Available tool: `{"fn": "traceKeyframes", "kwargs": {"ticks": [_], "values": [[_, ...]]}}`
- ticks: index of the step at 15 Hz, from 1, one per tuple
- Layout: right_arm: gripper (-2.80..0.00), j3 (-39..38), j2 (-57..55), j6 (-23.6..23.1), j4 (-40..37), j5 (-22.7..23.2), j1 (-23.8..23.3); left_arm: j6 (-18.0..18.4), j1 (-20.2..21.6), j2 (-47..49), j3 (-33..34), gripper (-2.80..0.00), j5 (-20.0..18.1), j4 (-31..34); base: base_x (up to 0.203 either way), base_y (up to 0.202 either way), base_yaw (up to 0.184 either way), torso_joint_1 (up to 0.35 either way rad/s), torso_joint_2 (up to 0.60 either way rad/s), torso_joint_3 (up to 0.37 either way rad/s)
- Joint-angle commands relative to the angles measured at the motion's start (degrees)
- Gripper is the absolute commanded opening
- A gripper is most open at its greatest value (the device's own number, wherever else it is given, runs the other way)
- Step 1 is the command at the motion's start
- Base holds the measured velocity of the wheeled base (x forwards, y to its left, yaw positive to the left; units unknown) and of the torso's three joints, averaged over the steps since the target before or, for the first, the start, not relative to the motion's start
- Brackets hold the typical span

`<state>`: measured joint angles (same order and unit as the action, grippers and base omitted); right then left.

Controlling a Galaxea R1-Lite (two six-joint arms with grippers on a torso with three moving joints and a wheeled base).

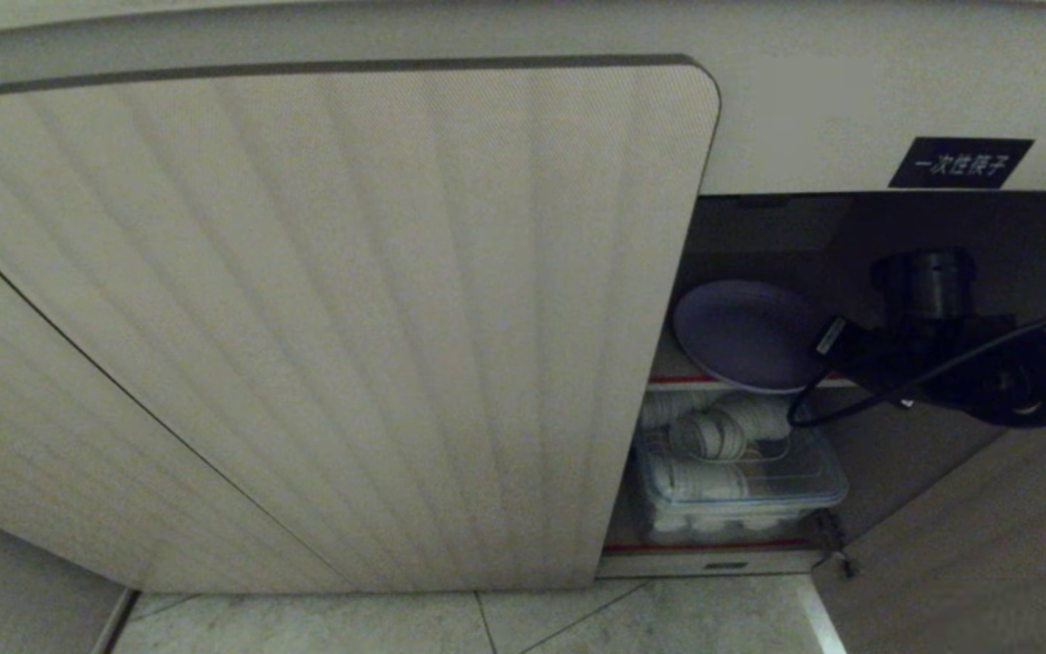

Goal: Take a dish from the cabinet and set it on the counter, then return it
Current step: Take the plate from the cabinet

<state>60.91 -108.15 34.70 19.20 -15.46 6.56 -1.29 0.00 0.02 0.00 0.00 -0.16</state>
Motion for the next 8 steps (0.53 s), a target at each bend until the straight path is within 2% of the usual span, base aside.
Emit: {"fn": "traceKeyframes", "kwargs": {"ticks": [1,8], "values": [[-2.8,-1.1,1.0,0.3,0.2,0.0,0.0,0.0,0.0,0.0,0.0,-2.8,0.0,0.0,0.0,0.0,0.0,0.0,0.0,0.0],[-2.8,-5.9,4.3,1.4,0.7,0.2,0.2,0.0,0.0,0.0,0.0,-2.8,0.0,0.0,0.0,0.0,0.0,0.0,0.0,0.0]]}}
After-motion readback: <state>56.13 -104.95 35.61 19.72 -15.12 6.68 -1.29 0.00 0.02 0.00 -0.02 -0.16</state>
